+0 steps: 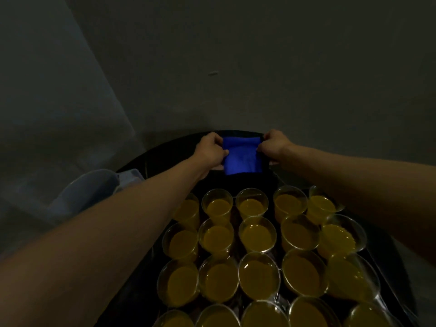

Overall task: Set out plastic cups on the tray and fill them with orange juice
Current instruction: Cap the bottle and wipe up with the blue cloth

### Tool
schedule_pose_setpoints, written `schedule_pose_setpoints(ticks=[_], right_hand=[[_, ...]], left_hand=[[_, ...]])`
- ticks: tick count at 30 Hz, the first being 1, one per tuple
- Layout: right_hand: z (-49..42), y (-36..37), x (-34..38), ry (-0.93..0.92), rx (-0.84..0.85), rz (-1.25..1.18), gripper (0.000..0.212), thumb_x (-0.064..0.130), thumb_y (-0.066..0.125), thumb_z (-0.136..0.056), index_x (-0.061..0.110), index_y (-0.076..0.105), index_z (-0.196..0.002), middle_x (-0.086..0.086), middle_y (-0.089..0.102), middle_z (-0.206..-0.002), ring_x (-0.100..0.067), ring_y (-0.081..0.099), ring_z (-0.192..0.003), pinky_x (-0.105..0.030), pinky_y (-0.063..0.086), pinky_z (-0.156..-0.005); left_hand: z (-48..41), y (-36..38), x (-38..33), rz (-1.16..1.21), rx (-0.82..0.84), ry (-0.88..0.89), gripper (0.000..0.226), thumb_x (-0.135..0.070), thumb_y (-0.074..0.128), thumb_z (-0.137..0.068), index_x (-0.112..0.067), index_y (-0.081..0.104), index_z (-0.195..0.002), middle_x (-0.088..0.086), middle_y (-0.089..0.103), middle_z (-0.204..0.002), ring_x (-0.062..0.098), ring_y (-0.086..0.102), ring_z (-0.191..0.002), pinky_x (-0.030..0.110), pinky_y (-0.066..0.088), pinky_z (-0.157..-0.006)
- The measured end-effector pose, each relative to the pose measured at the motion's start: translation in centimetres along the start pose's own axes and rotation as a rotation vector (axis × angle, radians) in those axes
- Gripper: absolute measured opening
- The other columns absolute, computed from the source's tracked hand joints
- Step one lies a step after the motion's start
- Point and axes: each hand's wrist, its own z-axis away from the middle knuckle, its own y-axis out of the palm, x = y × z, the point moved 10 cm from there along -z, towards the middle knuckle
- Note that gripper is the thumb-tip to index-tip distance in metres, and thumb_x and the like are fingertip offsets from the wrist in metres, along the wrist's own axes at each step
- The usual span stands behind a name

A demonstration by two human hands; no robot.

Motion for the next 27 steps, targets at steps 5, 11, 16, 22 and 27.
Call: schedule_pose_setpoints(ticks=[5, 11, 16, 22, 27], right_hand=[[-2.2, 2.1, -3.4, 0.155, 0.065, 0.105, 0.047, 0.013, 0.061, -0.095, 0.013, 0.042, -0.139, -0.016, 0.050, -0.127, -0.029, 0.062, -0.106, -0.030, 0.053, -0.062], [-3.8, 3.3, -5.0, 0.082, 0.082, 0.477, 0.056, 0.015, 0.073, -0.086, 0.011, 0.045, -0.135, -0.016, 0.050, -0.131, -0.030, 0.055, -0.114, -0.038, 0.051, -0.092], [-3.0, 5.7, -2.3, -0.351, 0.271, 0.831, 0.040, 0.020, 0.079, -0.080, 0.022, 0.053, -0.110, -0.002, 0.044, -0.116, -0.024, 0.050, -0.113, -0.033, 0.045, -0.088], [-1.8, 9.7, -1.3, -0.528, 0.422, 1.040, 0.038, 0.019, 0.071, -0.088, 0.025, 0.055, -0.122, 0.001, 0.043, -0.119, -0.017, 0.048, -0.107, -0.034, 0.046, -0.095], [-0.9, 13.6, 1.0, -0.600, 0.482, 1.095, 0.046, 0.024, 0.073, -0.088, 0.024, 0.054, -0.130, -0.003, 0.046, -0.124, -0.017, 0.049, -0.107, -0.034, 0.047, -0.094]], left_hand=[[-2.9, 1.9, 3.3, -0.034, 0.089, -0.108, 0.043, 0.001, 0.058, -0.095, -0.023, 0.047, -0.129, 0.012, 0.056, -0.131, 0.026, 0.065, -0.111, 0.040, 0.061, -0.083], [-3.8, 5.0, 3.7, -0.627, 0.332, 0.129, 0.049, -0.005, 0.058, -0.096, -0.021, 0.051, -0.142, 0.005, 0.045, -0.146, 0.023, 0.047, -0.133, 0.038, 0.042, -0.109], [-2.7, 7.3, 5.4, -1.061, 0.604, 0.228, 0.051, -0.006, 0.044, -0.103, -0.027, 0.046, -0.149, -0.002, 0.021, -0.167, 0.022, 0.014, -0.155, 0.046, 0.008, -0.124], [-1.7, 5.5, 6.6, -1.285, 0.709, 0.166, 0.062, -0.008, 0.048, -0.100, -0.032, 0.034, -0.156, -0.003, 0.009, -0.170, 0.025, 0.016, -0.153, 0.047, 0.016, -0.123], [-0.9, 2.4, 7.5, -1.391, 0.720, 0.046, 0.052, -0.013, 0.041, -0.105, -0.030, 0.039, -0.154, 0.006, 0.029, -0.160, 0.020, 0.047, -0.124, 0.038, 0.034, -0.108]])
